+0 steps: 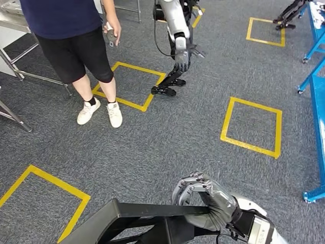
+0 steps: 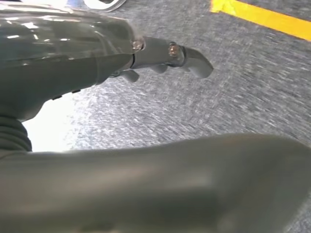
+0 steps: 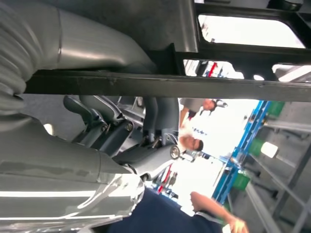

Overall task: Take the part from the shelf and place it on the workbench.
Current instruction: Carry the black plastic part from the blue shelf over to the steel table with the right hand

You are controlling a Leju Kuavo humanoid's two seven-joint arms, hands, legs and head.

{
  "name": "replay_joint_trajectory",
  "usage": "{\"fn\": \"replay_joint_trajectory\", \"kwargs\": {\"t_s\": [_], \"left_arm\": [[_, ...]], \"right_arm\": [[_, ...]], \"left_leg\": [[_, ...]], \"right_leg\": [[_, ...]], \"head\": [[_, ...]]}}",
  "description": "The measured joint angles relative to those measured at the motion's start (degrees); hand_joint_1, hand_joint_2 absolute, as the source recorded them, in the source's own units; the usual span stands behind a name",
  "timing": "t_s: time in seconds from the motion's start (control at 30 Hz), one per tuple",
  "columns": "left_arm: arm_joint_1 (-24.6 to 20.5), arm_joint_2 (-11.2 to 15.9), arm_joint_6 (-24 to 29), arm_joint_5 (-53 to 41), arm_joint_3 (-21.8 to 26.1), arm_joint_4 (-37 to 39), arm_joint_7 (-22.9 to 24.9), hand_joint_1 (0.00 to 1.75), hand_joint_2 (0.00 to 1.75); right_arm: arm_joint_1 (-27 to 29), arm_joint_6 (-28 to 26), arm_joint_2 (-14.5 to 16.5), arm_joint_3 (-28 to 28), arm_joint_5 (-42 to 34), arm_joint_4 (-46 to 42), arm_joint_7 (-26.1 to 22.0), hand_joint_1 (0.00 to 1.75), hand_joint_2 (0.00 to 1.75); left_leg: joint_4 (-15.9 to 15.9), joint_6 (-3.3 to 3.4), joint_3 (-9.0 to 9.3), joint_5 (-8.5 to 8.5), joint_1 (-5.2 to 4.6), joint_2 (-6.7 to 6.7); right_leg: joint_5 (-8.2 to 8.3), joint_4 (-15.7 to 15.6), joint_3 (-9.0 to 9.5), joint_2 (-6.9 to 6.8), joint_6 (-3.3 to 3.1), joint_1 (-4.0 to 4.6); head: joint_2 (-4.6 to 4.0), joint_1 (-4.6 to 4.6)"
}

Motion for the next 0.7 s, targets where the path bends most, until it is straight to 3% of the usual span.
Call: {"fn": "replay_joint_trajectory", "kwargs": {"t_s": [0.07, 0.13, 0.17, 0.23, 0.27, 0.3, 0.37, 0.43, 0.47, 0.53, 0.57, 0.63, 0.67, 0.7], "left_arm": [[-0.24, 0.0, -0.02, 0.01, -0.02, 0.0, -0.04, 0.0, 1.75], [-0.31, -0.01, -0.07, 0.01, -0.03, 0.0, -0.06, 0.0, 1.75], [-0.23, -0.02, -0.1, 0.01, -0.03, 0.0, -0.07, 0.0, 1.75], [-0.07, -0.02, -0.14, 0.03, -0.03, 0.0, -0.07, 0.0, 1.75], [-0.03, -0.02, -0.15, 0.05, -0.03, 0.0, -0.08, 0.0, 1.75], [-0.07, -0.02, -0.15, 0.08, -0.03, 0.0, -0.09, 0.0, 1.75], [-0.04, -0.02, -0.15, 0.12, -0.03, 0.0, -0.14, 0.0, 1.75], [0.25, -0.03, -0.17, 0.15, -0.03, 0.0, -0.19, 0.0, 1.75], [0.4, -0.06, -0.19, 0.15, -0.03, 0.0, -0.22, 0.0, 1.75], [0.33, -0.12, -0.2, 0.16, -0.03, 0.01, -0.27, 0.0, 1.75], [0.22, -0.15, -0.2, 0.16, -0.03, 0.01, -0.3, 0.0, 1.75], [0.17, -0.15, -0.2, 0.16, -0.03, 0.01, -0.32, 0.0, 1.75], [0.29, -0.16, -0.2, 0.16, -0.03, 0.01, -0.33, 0.0, 1.75], [0.43, -0.17, -0.2, 0.16, -0.03, 0.01, -0.33, 0.0, 1.75]], "right_arm": [[0.21, 0.01, 0.0, -0.01, -0.05, 0.1, -0.04, 1.75, 1.75], [0.46, 0.01, -0.02, 0.01, -0.08, 0.28, -0.04, 1.75, 1.75], [0.51, 0.01, -0.02, 0.03, -0.09, 0.35, -0.04, 1.75, 1.75], [0.51, 0.01, -0.02, 0.04, -0.1, 0.4, -0.04, 1.75, 1.75], [0.5, 0.02, -0.02, 0.04, -0.1, 0.44, -0.04, 1.75, 1.75], [0.53, 0.02, -0.02, 0.03, -0.1, 0.46, -0.04, 1.75, 1.75], [0.59, 0.09, -0.02, 0.03, -0.14, 0.55, -0.02, 1.75, 1.75], [0.52, 0.14, 0.04, 0.02, -0.21, 0.58, 0.0, 1.75, 1.75], [0.45, 0.14, 0.09, 0.02, -0.25, 0.57, -0.01, 1.75, 1.75], [0.47, 0.13, 0.18, 0.02, -0.33, 0.54, -0.03, 1.75, 1.75], [0.51, 0.13, 0.18, 0.02, -0.37, 0.52, -0.03, 1.75, 1.75], [0.58, 0.13, 0.19, 0.02, -0.48, 0.53, -0.04, 1.75, 1.75], [0.58, 0.14, 0.19, 0.03, -0.54, 0.54, -0.04, 1.75, 1.75], [0.58, 0.14, 0.2, 0.03, -0.6, 0.54, -0.04, 1.75, 1.75]], "left_leg": [[-0.28, 0.45, 0.41, 0.02, 0.3, -1.47], [-0.24, 0.62, 0.57, -0.11, 0.33, -3.11], [-0.21, 0.6, 0.7, -0.21, 0.35, -3.96], [-0.07, 0.33, 1.14, -0.51, 0.5, -5.7], [0.06, 0.09, 1.27, -0.72, 0.58, -6.52], [0.3, -0.17, 1.23, -0.91, 0.61, -7.3], [0.53, -0.73, 0.76, -0.99, 0.75, -8.67], [0.5, -1.24, 0.45, -0.94, 0.95, -9.95], [0.86, -1.5, 0.3, -1.26, 0.93, -9.57], [4.38, -2.1, -1.39, -3.32, 0.87, -6.78], [7.85, -2.46, -3.16, -4.94, 0.89, -4.9], [14.79, -2.96, -6.91, -7.3, 1.21, -3.15], [16.12, -3.07, -7.73, -7.12, 1.34, -2.86], [15.13, -3.08, -7.38, -5.82, 1.43, -2.64]], "right_leg": [[-3.08, 6.41, -3.13, 3.62, -0.03, -0.05], [-4.82, 12.83, -7.15, 4.68, 0.06, -0.04], [-4.02, 13.48, -8.09, 4.79, 0.16, -0.04], [0.61, 8.35, -6.87, 5.52, 0.38, -0.11], [2.81, 4.69, -5.6, 6.98, 0.46, -0.26], [4.25, 1.5, -4.5, 8.46, 0.48, -0.45], [4.68, -1.01, -3.66, 10.37, 0.21, -0.59], [4.62, -1.38, -3.39, 9.22, -0.36, -0.55], [4.57, -1.53, -3.13, 8.43, -0.69, -0.61], [4.41, -1.85, -2.59, 6.61, -1.25, -0.76], [4.23, -1.89, -2.4, 5.7, -1.44, -0.69], [3.8, -1.89, -2.08, 3.84, -1.59, -0.59], [3.55, -1.89, -1.84, 3.0, -1.57, -0.58], [3.28, -1.88, -1.52, 2.21, -1.51, -0.57]], "head": [[0.0, 0.08], [0.0, 0.12], [0.0, 0.12], [0.0, 0.13], [0.0, 0.12], [0.0, 0.11], [0.0, 0.08], [0.0, 0.09], [0.0, 0.07], [0.0, 0.0], [0.0, -0.04], [0.0, -0.05], [0.0, -0.05], [0.0, -0.05]]}}
